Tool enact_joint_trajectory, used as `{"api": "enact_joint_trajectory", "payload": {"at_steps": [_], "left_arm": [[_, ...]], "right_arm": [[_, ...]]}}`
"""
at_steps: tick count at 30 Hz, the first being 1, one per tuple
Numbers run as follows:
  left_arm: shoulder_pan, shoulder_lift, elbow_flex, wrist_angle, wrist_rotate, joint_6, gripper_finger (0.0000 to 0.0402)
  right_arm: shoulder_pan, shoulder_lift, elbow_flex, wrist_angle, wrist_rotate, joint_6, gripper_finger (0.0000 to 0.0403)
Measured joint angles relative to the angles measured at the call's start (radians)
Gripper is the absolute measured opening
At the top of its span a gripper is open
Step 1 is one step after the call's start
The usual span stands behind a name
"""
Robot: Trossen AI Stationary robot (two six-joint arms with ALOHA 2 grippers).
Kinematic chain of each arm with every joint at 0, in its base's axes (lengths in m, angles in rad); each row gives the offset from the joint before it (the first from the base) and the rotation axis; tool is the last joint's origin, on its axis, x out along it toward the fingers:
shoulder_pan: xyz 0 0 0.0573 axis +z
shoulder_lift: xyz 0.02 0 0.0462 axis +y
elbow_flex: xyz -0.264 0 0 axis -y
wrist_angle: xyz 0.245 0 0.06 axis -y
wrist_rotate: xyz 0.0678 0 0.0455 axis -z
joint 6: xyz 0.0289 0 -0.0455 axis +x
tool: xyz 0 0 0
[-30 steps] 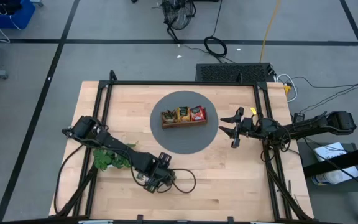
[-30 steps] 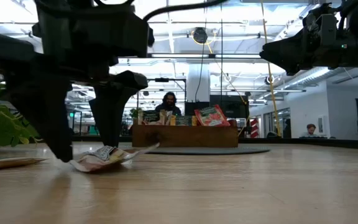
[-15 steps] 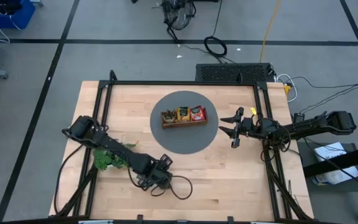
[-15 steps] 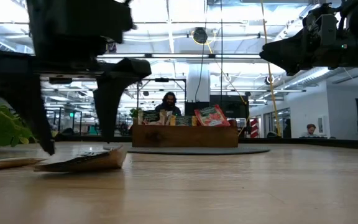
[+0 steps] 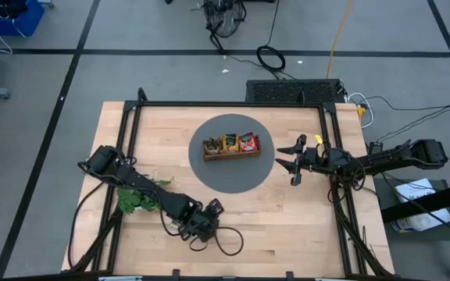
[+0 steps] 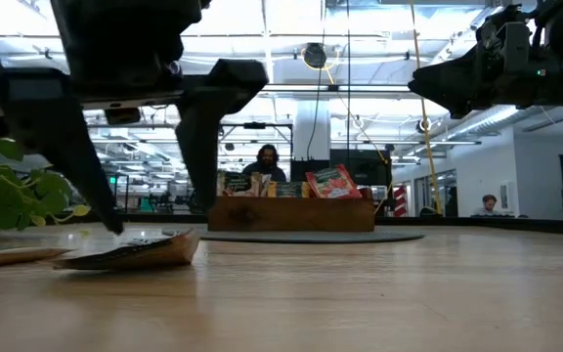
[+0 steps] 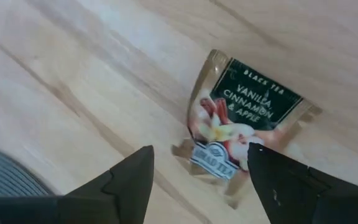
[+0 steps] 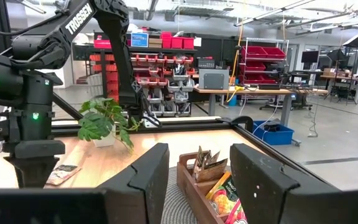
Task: Pick & Place Tea
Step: Put the brown tea bag into the left section of the wooden organizer
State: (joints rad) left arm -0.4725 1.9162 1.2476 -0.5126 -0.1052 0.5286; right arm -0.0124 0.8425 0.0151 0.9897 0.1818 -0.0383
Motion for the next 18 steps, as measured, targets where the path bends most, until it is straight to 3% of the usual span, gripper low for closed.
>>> {"api": "enact_joint_trajectory", "payload": {"at_steps": [7, 18], "left_arm": [[-0.034, 0.0, 0.0, 0.058, 0.001, 0.193, 0.0242], [-0.009, 0.07, 0.004, 0.07, 0.121, 0.151, 0.0239]], "right_arm": [[0.0, 0.0, 0.0, 0.0, 0.0, 0.0, 0.0155], [0.0, 0.0, 0.0, 0.0, 0.0, 0.0, 0.0155]]}}
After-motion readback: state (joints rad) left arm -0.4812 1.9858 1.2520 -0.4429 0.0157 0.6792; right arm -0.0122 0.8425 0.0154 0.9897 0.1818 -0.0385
